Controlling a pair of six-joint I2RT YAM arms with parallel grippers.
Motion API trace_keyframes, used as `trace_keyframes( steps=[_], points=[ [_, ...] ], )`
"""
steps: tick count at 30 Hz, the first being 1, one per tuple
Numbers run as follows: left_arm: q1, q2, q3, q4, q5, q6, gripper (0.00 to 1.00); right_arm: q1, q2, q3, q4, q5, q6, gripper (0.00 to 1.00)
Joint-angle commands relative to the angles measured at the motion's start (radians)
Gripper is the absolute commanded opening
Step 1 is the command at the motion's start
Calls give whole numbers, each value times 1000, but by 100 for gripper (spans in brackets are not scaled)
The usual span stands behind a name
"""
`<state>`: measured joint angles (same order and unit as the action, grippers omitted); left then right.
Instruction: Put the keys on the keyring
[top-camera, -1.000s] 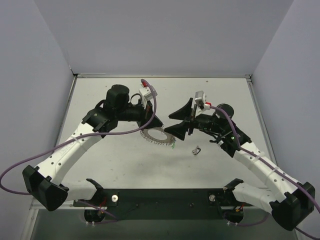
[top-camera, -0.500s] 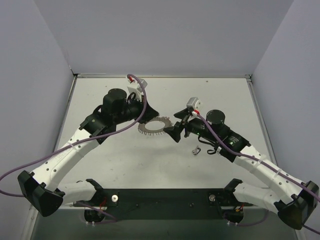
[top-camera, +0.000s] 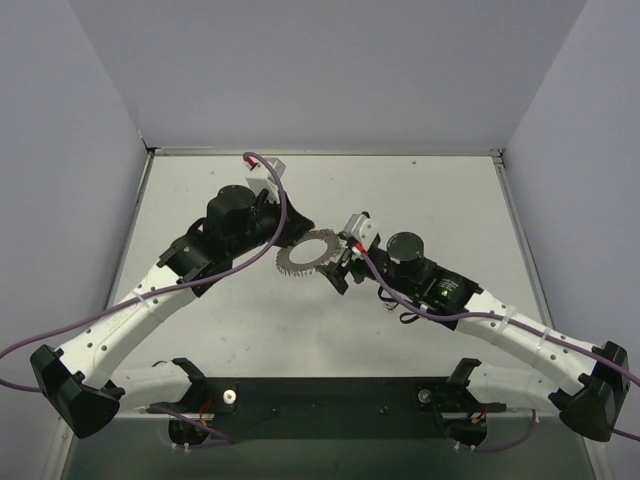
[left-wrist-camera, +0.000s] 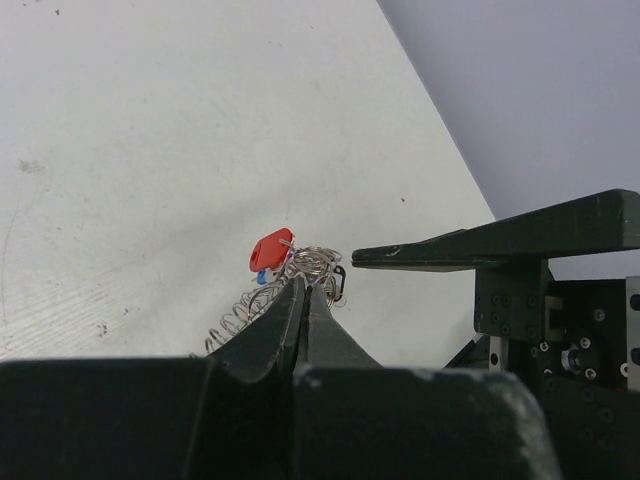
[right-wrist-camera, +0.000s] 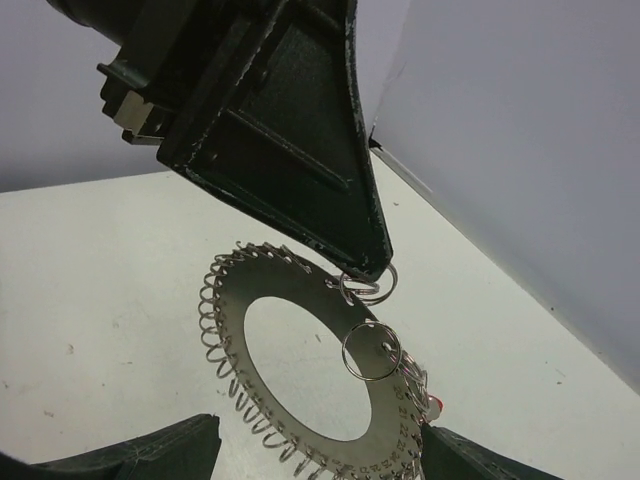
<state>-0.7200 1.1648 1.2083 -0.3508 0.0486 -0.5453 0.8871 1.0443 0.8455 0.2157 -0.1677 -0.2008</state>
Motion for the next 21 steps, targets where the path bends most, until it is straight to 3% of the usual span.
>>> trace_keyframes(
  steps=[1,9,16,21],
  points=[
    [-13,-42,-1,96,-29,-38,0,33,13,0,82,132,-84,81],
    [-18,-60,-58,92,-95,-53,0,-3,-4,-25,119,142,17,82],
    [-18,-88,-186,137,-124,-97,0,-152,-24,-33,88,-79,231,81],
    [-16,-119,-312,161,-107,-110,0,-189,-10,-40,25,-168,279,81]
  ],
)
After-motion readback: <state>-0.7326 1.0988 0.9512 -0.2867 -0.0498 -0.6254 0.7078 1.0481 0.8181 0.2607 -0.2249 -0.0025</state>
